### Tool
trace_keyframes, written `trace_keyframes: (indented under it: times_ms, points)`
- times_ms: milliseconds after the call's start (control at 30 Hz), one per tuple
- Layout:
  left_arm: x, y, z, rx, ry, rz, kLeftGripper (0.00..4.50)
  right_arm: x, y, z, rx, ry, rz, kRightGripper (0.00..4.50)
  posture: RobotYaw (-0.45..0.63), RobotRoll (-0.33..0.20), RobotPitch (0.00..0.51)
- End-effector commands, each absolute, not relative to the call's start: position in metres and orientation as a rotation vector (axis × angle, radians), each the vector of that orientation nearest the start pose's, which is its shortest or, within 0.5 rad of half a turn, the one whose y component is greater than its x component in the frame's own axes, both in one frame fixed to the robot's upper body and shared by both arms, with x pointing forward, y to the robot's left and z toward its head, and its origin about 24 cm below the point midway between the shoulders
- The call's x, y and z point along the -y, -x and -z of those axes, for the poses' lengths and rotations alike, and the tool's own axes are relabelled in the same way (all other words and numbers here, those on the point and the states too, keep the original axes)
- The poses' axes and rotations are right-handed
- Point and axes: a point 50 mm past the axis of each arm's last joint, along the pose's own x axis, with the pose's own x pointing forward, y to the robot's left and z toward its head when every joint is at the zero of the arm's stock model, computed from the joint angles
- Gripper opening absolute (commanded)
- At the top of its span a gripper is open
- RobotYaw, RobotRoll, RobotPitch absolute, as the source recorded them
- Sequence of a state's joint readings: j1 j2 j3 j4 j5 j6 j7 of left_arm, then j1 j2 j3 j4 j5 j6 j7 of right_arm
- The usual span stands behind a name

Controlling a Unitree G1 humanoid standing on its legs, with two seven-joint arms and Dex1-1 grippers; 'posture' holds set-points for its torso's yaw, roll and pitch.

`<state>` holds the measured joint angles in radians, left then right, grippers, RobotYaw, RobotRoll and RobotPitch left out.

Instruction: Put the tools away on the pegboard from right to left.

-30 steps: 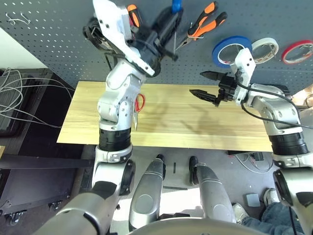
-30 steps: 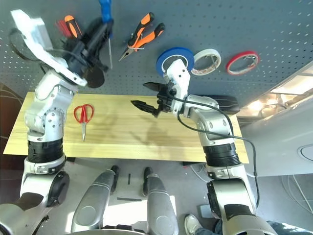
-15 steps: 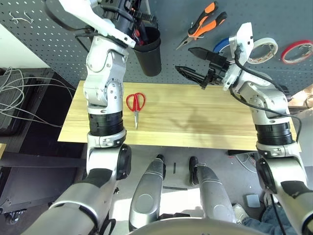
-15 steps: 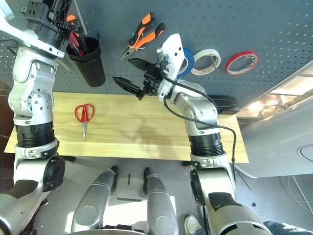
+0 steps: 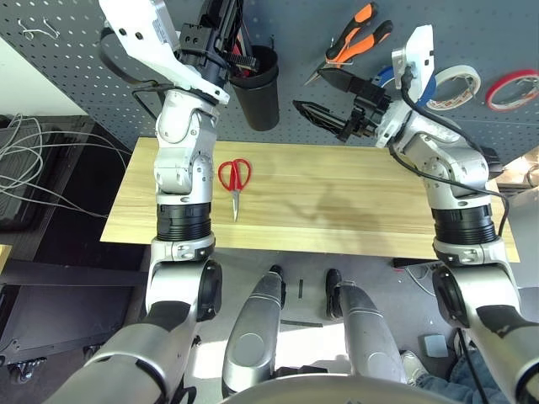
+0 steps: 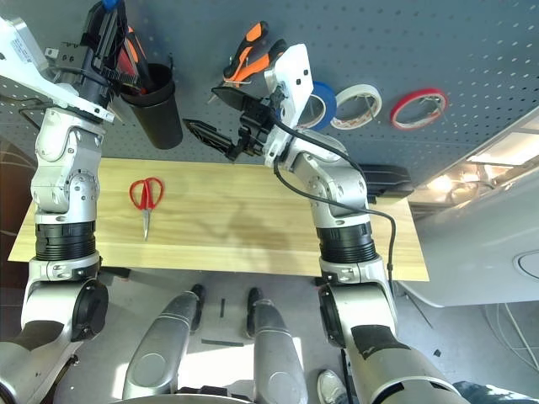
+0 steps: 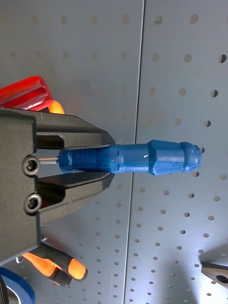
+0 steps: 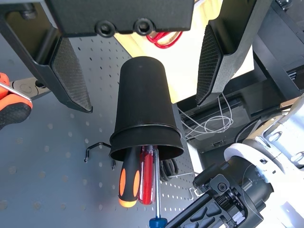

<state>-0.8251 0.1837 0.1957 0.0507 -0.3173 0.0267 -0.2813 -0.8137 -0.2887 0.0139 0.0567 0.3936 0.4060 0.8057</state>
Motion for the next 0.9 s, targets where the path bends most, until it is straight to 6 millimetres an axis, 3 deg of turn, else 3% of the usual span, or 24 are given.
trace_keyframes:
  times_ms: [33, 167, 333, 467, 600, 733, 900]
  points:
    - [-0.15, -0.335, -0.277, 0.75, 0.091, 0.352, 0.56, 0.098, -0.33, -0.243, 0.332, 0.079, -1.07, 4.5, 0.14, 0.0, 0.313]
    - [-0.147, -0.351, -0.241, 0.589, 0.067, 0.33, 0.56, 0.095, -0.333, -0.25, 0.356, 0.078, -1.059, 4.5, 0.14, 0.0, 0.31]
    - [-0.146, -0.352, -0.238, 0.586, 0.044, 0.334, 2.04, 0.096, -0.335, -0.25, 0.358, 0.081, -1.051, 4.5, 0.14, 0.0, 0.309]
    - [-0.143, -0.341, -0.261, 0.729, 0.019, 0.363, 3.3, 0.1, -0.334, -0.246, 0.336, 0.092, -1.045, 4.5, 0.14, 0.0, 0.31]
    - [-0.138, -0.335, -0.268, 0.789, -0.024, 0.404, 4.49, 0.103, -0.334, -0.242, 0.322, 0.098, -1.042, 4.5, 0.14, 0.0, 0.31]
    - [-0.103, -0.309, -0.278, 0.886, -0.195, 0.659, 4.49, 0.122, -0.335, -0.221, 0.233, 0.128, -1.004, 4.5, 0.14, 0.0, 0.312]
    - [-0.083, -0.295, -0.268, 0.828, -0.256, 0.837, 4.49, 0.141, -0.333, -0.204, 0.148, 0.155, -0.97, 4.5, 0.13, 0.0, 0.315]
